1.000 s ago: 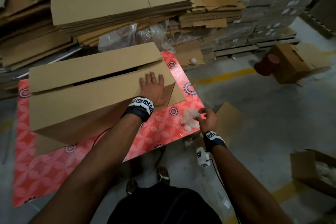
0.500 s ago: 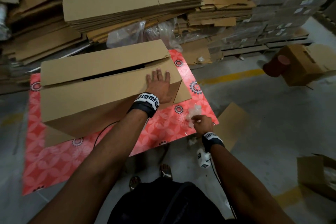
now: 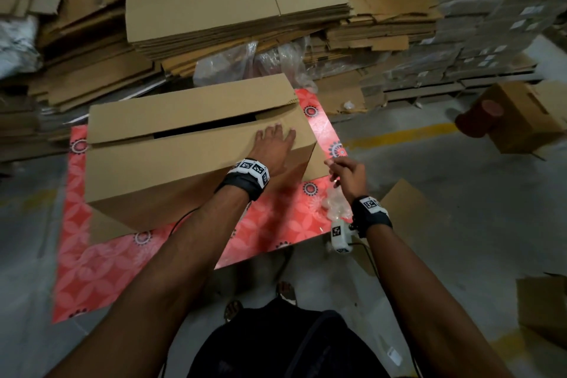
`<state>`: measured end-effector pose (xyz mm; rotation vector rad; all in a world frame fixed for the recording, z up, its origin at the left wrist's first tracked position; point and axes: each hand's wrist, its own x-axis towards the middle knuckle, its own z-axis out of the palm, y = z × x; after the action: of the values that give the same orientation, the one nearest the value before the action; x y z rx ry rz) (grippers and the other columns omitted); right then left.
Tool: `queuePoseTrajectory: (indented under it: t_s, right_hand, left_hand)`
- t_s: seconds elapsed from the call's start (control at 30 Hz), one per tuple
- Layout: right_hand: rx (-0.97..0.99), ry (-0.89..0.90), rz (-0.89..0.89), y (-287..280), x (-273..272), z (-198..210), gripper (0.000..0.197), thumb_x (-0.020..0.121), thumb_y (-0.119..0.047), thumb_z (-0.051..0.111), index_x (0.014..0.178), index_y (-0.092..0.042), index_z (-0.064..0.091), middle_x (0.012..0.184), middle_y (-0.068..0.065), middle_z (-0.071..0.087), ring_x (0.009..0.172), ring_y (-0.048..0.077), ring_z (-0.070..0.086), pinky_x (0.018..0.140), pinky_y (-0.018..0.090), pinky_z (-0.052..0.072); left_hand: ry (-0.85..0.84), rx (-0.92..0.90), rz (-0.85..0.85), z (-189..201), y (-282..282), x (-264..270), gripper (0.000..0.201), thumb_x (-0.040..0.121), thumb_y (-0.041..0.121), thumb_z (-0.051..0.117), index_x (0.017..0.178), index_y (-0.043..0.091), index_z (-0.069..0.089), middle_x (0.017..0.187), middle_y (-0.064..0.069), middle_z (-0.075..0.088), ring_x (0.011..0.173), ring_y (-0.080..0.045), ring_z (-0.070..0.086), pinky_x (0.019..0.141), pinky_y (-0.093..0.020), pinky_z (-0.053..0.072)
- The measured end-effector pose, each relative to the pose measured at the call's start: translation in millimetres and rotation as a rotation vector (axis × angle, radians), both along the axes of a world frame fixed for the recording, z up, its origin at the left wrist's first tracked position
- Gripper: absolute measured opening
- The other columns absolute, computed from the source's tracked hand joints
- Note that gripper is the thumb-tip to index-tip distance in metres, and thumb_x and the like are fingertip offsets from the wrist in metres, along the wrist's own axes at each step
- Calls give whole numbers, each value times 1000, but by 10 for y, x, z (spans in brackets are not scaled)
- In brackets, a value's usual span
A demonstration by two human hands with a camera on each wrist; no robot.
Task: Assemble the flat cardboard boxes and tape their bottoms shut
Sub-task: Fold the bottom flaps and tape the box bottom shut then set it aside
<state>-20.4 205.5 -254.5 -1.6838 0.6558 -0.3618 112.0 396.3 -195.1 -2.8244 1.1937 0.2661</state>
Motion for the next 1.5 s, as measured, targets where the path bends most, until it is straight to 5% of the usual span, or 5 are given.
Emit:
queuePoseTrajectory:
  t_s: [0.27,0.5,0.9,1.13,1.5]
  right_hand:
    - [-510,-118,131,368,741,394,28,81,-32,64,107,-19,65,116,9,57,105,24,58,91,46,49]
    - [-1080,73,663,898,903,291,64,92,-70,37,151,-45,41,169,1,16,155,39,4,119,63,13]
    - [-1009,134,506,2513,374,330,56,101,-57,36,150,-33,46,161,10,36,145,38,31,109,54,31]
    - [-1034,212,500,1986,834,497,83,81,-65,63,152,-29,38,152,16,36,131,46,35,105,61,28]
    - [-1040,-490,86,1479,1034,935,32,91,-6,56,120,-8,69,122,12,67,113,40,59,97,48,49]
  left_hand:
    - [-11,-40,-184,-20,599,59,92,85,22,70,162,25,20,166,-11,22,144,-35,32,116,-46,31]
    - [105,-163,-217,-12,1627,281,94,75,4,63,155,45,36,164,19,28,153,-16,24,118,-49,20]
    - [232,-795,667,-257,2093,-110,18,86,24,43,89,23,61,154,2,49,154,-26,22,127,-45,12]
    - [129,-628,508,-344,2544,-194,57,103,56,26,156,35,29,153,12,43,157,-15,10,120,-61,21]
    - [-72,-255,612,-257,1946,-358,58,96,76,20,150,55,26,159,-1,26,151,-40,12,108,-78,16]
